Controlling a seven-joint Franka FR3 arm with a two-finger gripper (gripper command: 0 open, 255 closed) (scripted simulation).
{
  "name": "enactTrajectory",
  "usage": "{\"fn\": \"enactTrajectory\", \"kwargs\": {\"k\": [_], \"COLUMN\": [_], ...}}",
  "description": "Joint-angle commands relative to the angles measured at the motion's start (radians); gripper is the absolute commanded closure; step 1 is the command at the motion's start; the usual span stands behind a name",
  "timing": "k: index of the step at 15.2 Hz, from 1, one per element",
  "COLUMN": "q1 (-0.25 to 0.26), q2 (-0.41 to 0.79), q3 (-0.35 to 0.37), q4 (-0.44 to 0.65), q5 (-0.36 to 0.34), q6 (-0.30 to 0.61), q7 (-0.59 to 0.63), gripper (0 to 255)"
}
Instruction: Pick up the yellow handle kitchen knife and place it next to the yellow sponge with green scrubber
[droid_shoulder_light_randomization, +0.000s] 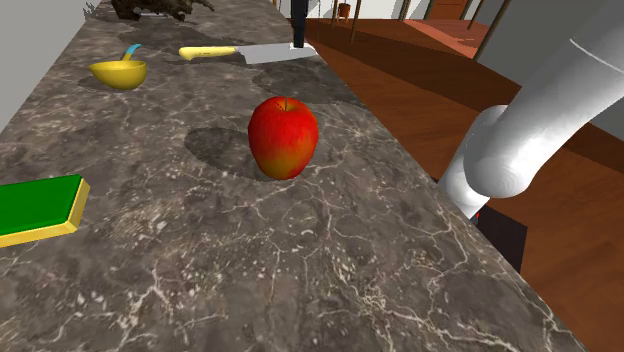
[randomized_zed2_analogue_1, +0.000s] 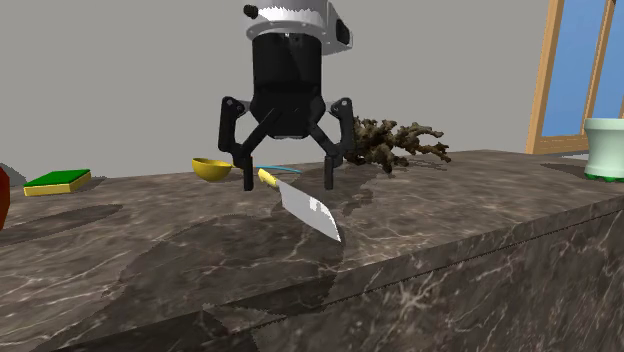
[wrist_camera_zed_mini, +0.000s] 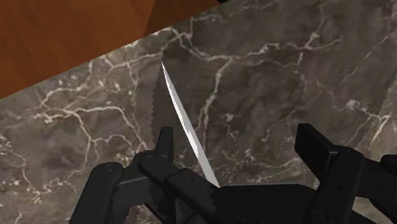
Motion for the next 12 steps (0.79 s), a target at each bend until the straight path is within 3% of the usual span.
{"fn": "enactTrajectory", "kwargs": {"k": [1,8,12], "q1": [0.013,0.057,0.056], "q2": [0.07,0.283,0.275], "q3": [0.003,0.041,0.041], "q4": [0.077,0.322,0.258], "q5": [0.001,0.004,0.005], "q6": [0.001,-0.008,0.048], "q7": [-0.073,-0.265,-0.265], "gripper": [0,0,0]}}
